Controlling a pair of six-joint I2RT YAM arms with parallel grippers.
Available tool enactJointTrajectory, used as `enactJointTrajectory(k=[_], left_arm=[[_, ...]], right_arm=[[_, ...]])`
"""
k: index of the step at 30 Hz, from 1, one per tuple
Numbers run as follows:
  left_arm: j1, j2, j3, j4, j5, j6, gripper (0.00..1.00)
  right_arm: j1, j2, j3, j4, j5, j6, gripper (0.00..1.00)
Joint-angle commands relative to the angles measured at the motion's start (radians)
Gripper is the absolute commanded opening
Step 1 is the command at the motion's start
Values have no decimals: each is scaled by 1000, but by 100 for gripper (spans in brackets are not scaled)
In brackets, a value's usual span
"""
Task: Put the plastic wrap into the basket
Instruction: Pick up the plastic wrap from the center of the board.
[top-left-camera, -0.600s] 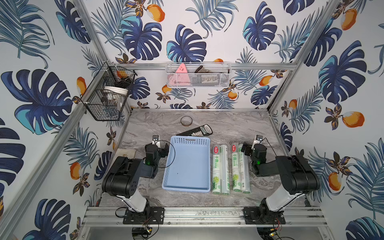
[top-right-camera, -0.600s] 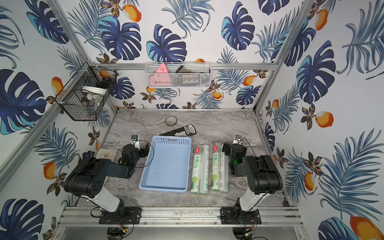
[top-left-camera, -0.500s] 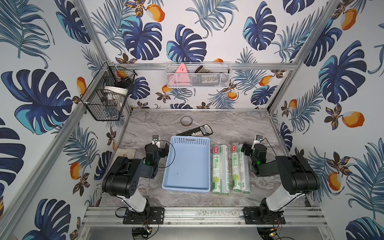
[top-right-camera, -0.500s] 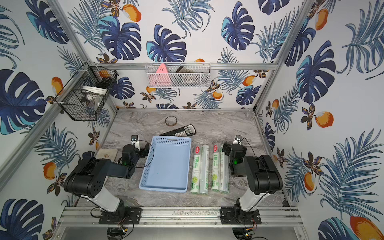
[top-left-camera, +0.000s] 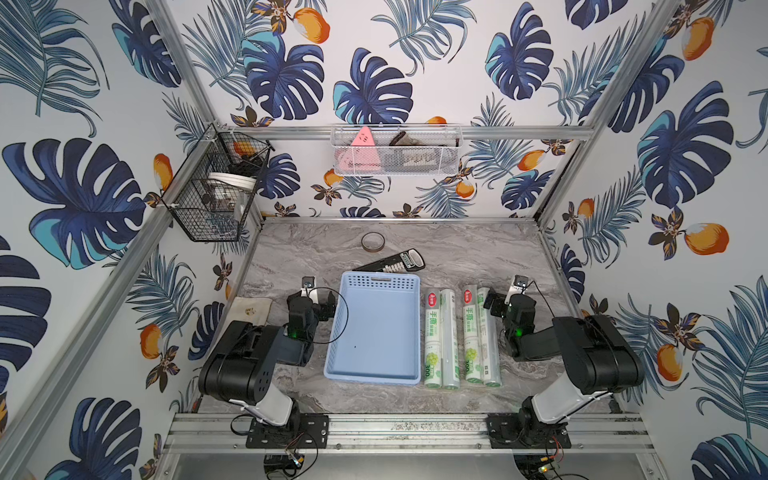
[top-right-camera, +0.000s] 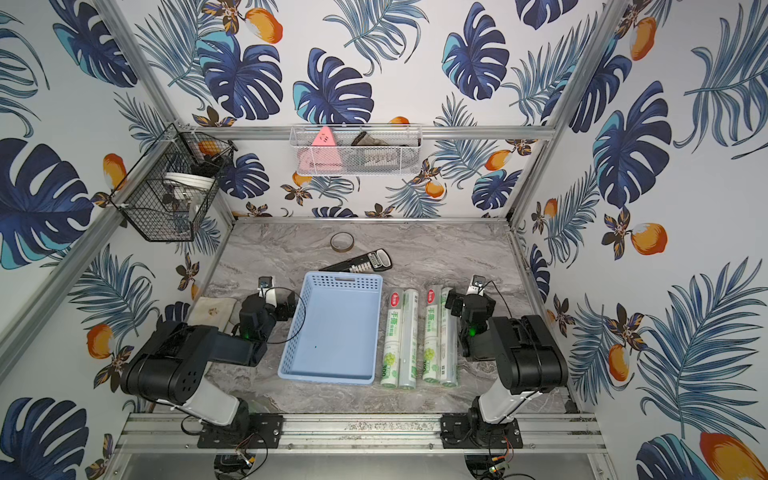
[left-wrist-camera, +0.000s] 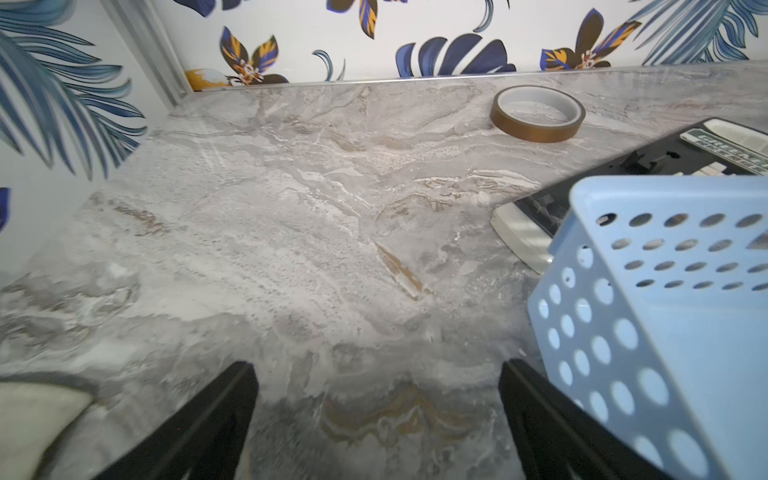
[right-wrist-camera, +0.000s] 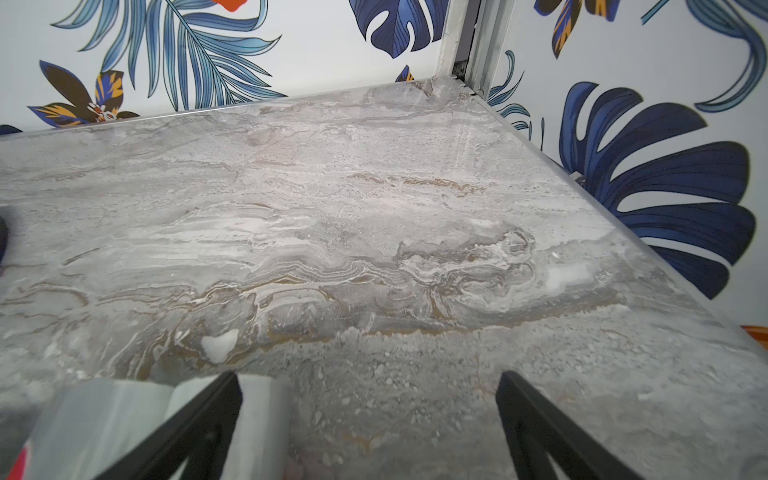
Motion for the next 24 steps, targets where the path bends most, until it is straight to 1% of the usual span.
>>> enactJointTrajectory(k=[1,3,5,6,7,8,10,12,14,15,16,18,19,20,21,24], left_arm=[[1,-85,-17,35,-68,-24,99],[1,-176,2,-82,-72,-19,99],[1,-271,3,-158,-87,-29,99],[1,-326,6,-204,-104,-51,99],[1,-384,27,-287,-138,-93,99],[0,-430,53,-373,-160,-120,99],[1,-508,118,-550,-162,-152,99],[1,-547,171,-669,-193,-238,99],[1,-563,224,-802,-250,-351,99],[1,-563,255,-876,-272,-426,99],[2,-562,287,-941,-250,-464,99],[1,-546,325,-987,-117,-456,99],[2,-535,343,-1011,-58,-470,99],[2,-529,356,-1033,-30,-489,99],[2,-523,364,-1050,-12,-525,99],[3,-542,379,-1120,-3,-635,99]], right_arm=[[2,-46,-17,78,25,-2,100],[2,-107,-10,-6,60,20,100],[2,-192,27,-168,80,44,100],[2,-237,61,-287,93,70,100],[2,-276,95,-408,102,93,100],[2,-306,125,-495,139,112,100],[0,-368,212,-719,204,228,100],[0,-404,289,-896,207,287,100],[0,-423,396,-1139,205,414,100],[-2,-425,444,-1247,180,491,100],[-8,-429,481,-1320,83,494,100],[-9,-446,495,-1343,-136,447,100],[-9,-456,493,-1350,-230,436,97],[-9,-466,493,-1359,-307,427,94],[-8,-477,496,-1382,-373,420,94],[-5,-494,500,-1425,-575,440,89]])
